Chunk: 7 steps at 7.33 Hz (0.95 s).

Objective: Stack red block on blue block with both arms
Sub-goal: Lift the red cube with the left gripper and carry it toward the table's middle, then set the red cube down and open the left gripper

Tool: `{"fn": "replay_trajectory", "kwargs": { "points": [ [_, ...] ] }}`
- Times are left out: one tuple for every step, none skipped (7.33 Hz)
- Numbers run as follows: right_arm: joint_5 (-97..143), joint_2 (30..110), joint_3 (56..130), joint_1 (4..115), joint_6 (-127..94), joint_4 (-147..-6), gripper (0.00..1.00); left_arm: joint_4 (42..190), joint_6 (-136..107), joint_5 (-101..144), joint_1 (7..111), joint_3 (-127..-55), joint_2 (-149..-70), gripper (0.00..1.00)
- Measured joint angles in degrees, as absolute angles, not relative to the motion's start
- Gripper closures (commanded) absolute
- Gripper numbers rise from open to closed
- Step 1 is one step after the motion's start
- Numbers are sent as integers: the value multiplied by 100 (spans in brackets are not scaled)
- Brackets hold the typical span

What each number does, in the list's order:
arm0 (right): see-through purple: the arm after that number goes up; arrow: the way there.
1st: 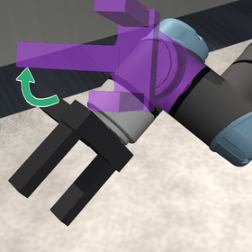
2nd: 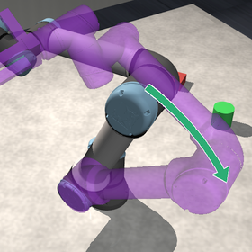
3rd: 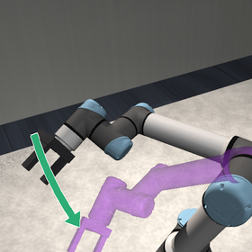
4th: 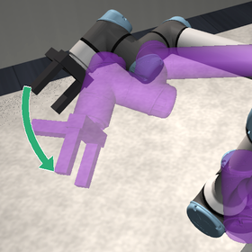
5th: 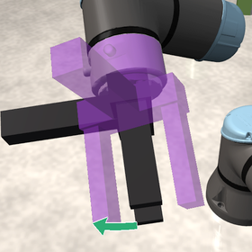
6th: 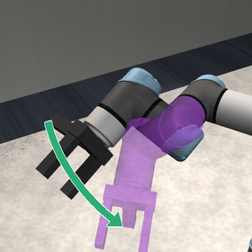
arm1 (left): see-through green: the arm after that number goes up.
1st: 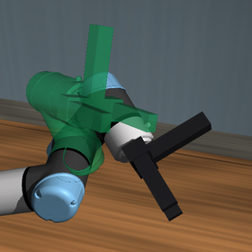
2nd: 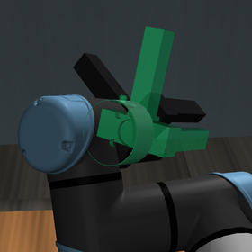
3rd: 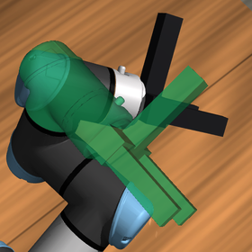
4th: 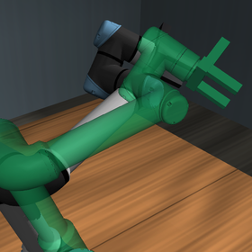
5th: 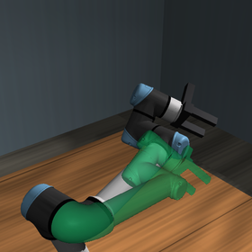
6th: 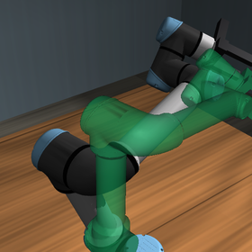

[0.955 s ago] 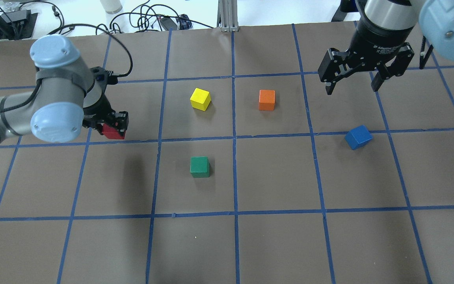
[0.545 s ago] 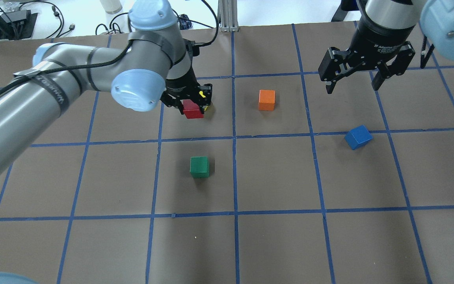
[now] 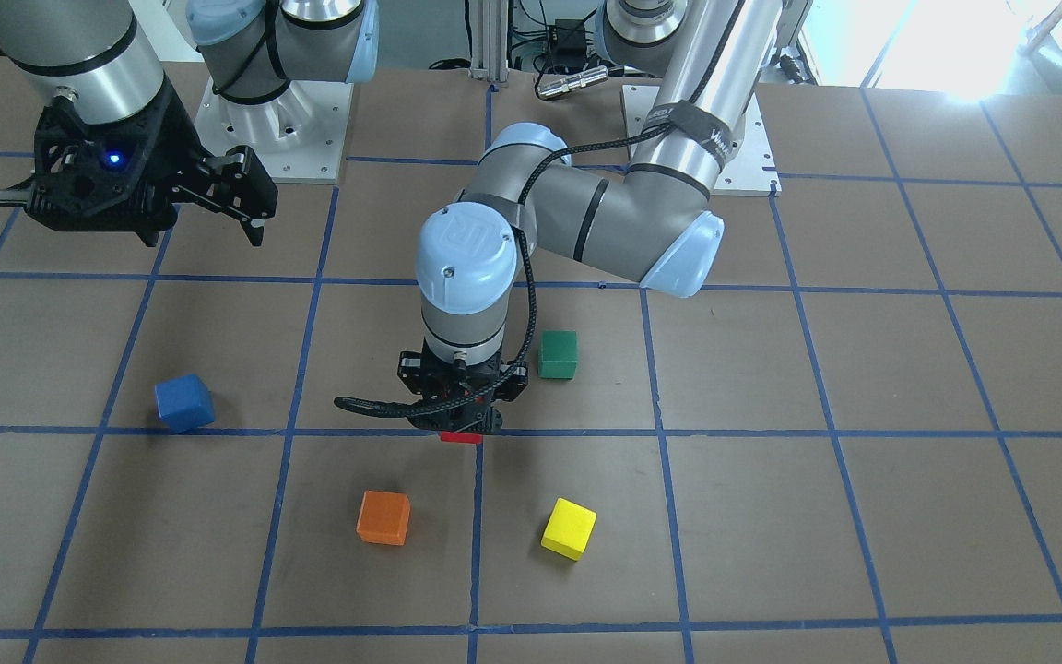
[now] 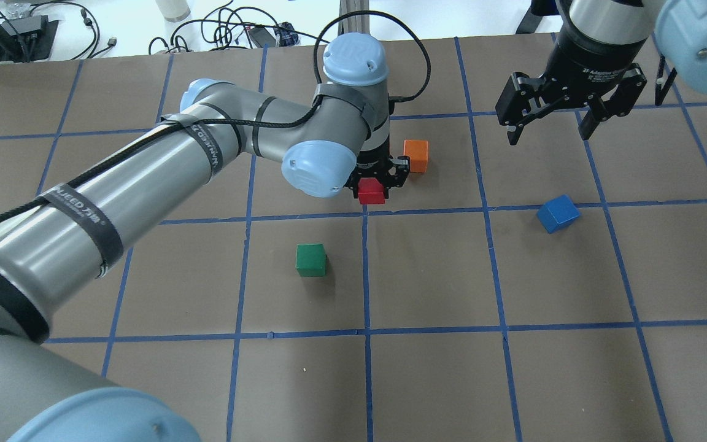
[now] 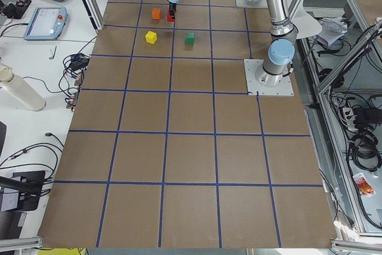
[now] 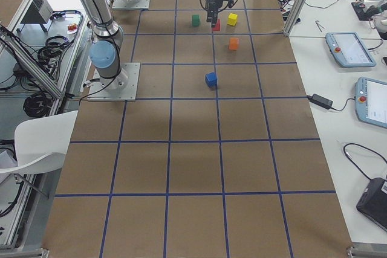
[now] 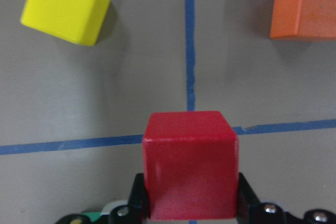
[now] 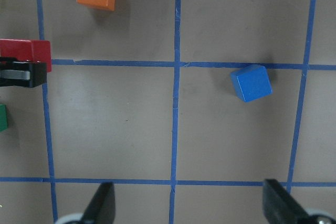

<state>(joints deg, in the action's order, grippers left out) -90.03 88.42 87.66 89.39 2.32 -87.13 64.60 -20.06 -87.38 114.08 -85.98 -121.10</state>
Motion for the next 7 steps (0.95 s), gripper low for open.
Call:
{"fn": "replay_trajectory", "kwargs": {
  "points": [
    [-9001, 8841, 8764, 8938, 231, -8713, 0, 6434, -2031, -8743, 11519, -8587, -12241, 69],
    [-9001, 8837, 8763, 8938, 233, -8716, 0, 6427, -2025, -8744, 11611, -8597, -12315, 39],
    [-9000, 8834, 8763, 8938, 232, -8718, 0, 6425, -2014, -8745, 11661, -8620, -12348, 11],
    [-9000, 8831, 8760, 8938, 233, -8718, 0, 6428, -2007, -8745, 11683, -8640, -12357, 0],
    [-9000, 8828, 8757, 8938, 231, -8719, 0, 6448, -2007, -8745, 11697, -8654, -12348, 0],
    [-9002, 8826, 8756, 8938, 231, -8719, 0, 6485, -2000, -8745, 11691, -8661, -12291, 0],
    [-9006, 8822, 8754, 8938, 234, -8719, 0, 6603, -1985, -8765, 11640, -8641, -12160, 0]
  ]
}}
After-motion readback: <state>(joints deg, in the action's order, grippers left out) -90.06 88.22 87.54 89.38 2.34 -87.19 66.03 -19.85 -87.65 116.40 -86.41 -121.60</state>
